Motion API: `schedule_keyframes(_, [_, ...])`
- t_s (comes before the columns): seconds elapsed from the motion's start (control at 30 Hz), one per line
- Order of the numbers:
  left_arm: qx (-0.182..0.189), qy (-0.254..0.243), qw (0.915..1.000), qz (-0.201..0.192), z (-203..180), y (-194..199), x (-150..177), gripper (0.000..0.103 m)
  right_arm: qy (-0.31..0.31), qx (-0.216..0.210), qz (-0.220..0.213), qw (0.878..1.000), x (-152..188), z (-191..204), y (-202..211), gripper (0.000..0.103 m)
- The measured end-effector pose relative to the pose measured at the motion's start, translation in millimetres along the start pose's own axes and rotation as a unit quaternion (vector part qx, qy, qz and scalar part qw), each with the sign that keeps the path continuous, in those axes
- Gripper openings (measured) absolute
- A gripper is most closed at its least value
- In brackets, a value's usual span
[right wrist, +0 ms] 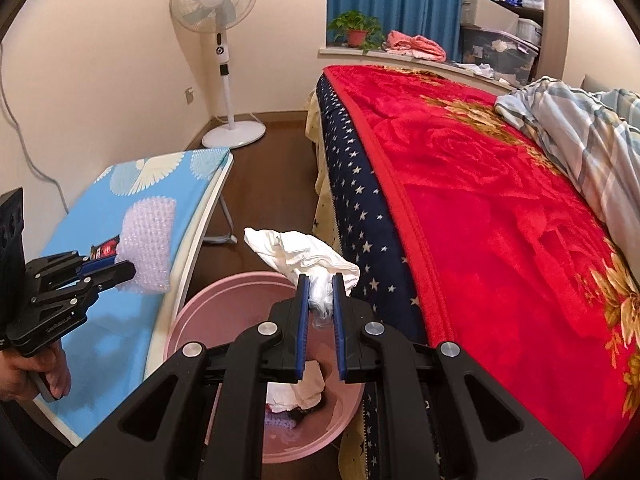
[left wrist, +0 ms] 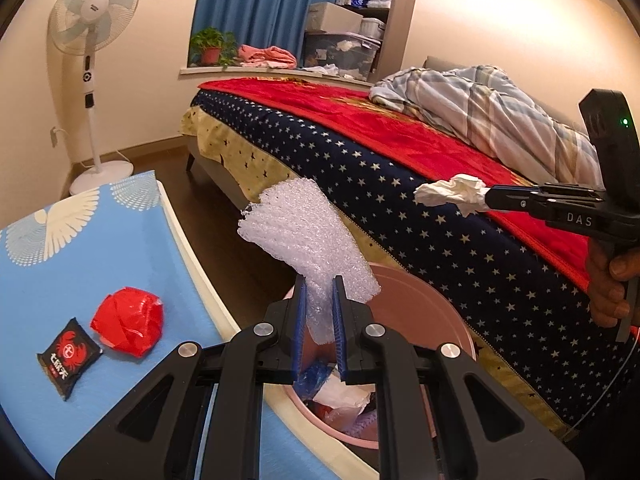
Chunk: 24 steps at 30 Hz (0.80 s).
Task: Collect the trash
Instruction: 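Open both tools to drop the bubble wrap and tissue into the bin, then move both tools toward the black snack packet and red plastic bag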
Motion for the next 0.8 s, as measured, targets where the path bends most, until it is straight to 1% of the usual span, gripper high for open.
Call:
schedule_keyframes(0.3, [0.005,-0.018,0.9997,0.014,-12.9,-10.2,4.2,0.014,0.005,-0.011,0.011,1.000,2.7,1.9,-5.9,0.012])
schedule_keyframes(0.33, [0.012,-0.019,0.9996,0.019,-13.9,-12.2,4.7,0.014,0.005,-0.013,0.013,1.000,3.1,1.8,-6.7,0.016])
schedule_keyframes(0.4, [0.017,-0.019,0.9994,0.024,-14.5,-14.4,5.3,0.022,0.005,-0.015,0.019,1.000,3.9,2.3,-9.0,0.018])
schedule_keyframes(0.43, [0.013,-0.020,0.9994,0.025,-14.4,-15.2,5.3,0.023,0.005,-0.013,0.020,1.000,4.2,2.1,-9.2,0.024])
schedule_keyframes(0.47, [0.012,-0.019,0.9994,0.024,-14.3,-15.6,5.3,0.023,0.004,-0.012,0.018,1.000,4.7,1.6,-8.5,0.028])
schedule_keyframes(0.57, [0.014,-0.013,0.9995,0.023,-11.9,-14.9,4.9,0.023,-0.002,-0.011,0.015,1.000,4.6,-0.4,-6.9,0.030])
schedule_keyframes(0.8, [0.006,-0.009,0.9998,0.018,-7.2,-10.0,5.6,0.023,-0.007,-0.018,0.005,1.000,-1.2,6.2,-5.7,0.030])
Point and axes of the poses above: each gripper's, at about its wrist camera, not at the fingertips, and y roughly against the way its jaws point, z to its left, x to its underside, the point moved 5 cm from there along -y, roughly the way its jaws point, and after that the axes turned 15 degrees about z, right-handed, at the moved point
